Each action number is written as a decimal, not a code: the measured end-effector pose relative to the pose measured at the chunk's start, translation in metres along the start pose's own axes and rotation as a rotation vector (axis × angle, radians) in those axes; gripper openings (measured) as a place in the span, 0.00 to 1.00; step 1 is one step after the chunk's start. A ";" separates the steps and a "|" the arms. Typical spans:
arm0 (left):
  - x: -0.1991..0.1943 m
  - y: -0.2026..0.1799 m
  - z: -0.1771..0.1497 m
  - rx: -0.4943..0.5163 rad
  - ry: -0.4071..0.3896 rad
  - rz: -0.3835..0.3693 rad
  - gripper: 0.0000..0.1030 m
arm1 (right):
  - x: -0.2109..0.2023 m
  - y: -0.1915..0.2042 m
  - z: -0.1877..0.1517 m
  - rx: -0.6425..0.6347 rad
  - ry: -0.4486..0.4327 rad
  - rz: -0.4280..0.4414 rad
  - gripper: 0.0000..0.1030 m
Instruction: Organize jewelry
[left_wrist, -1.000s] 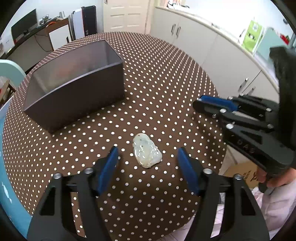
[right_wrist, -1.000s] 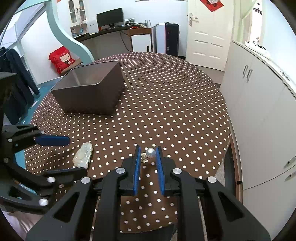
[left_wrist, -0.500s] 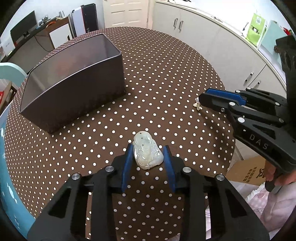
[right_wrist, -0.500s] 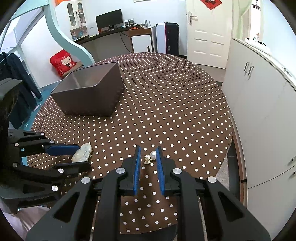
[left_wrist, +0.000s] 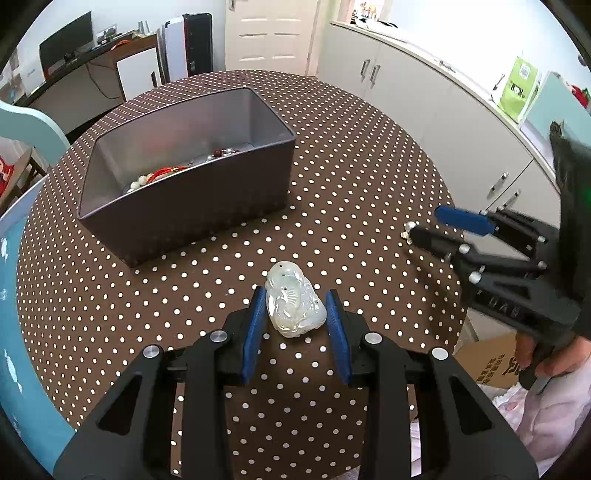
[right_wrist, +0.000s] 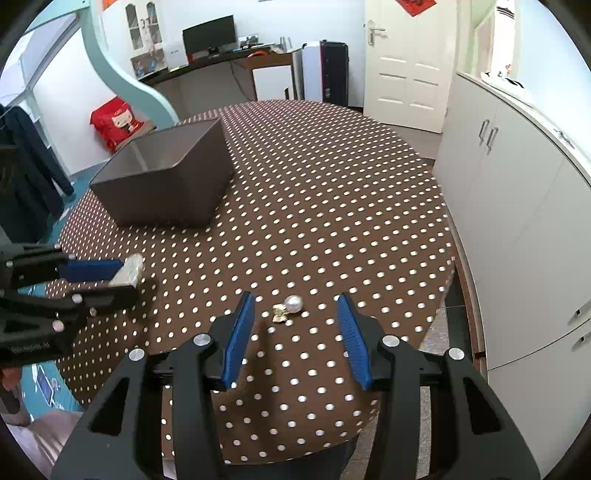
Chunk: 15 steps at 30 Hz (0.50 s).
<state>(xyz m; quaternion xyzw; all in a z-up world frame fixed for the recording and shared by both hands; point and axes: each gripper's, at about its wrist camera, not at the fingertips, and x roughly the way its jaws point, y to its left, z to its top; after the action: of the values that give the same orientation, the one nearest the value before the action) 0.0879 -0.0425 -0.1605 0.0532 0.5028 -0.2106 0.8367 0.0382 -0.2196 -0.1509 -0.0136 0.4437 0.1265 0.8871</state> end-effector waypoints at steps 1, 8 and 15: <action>-0.001 0.002 -0.001 -0.006 -0.002 -0.001 0.32 | 0.002 0.005 -0.001 -0.010 0.005 0.005 0.43; -0.009 0.017 -0.005 -0.035 -0.009 0.011 0.32 | 0.018 0.013 -0.001 -0.037 0.008 -0.043 0.11; -0.022 0.028 -0.002 -0.053 -0.040 0.008 0.32 | 0.020 0.012 0.001 -0.035 0.017 -0.034 0.11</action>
<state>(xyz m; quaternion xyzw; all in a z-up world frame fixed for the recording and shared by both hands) 0.0884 -0.0098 -0.1460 0.0289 0.4911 -0.1949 0.8485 0.0480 -0.2036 -0.1650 -0.0377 0.4485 0.1187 0.8851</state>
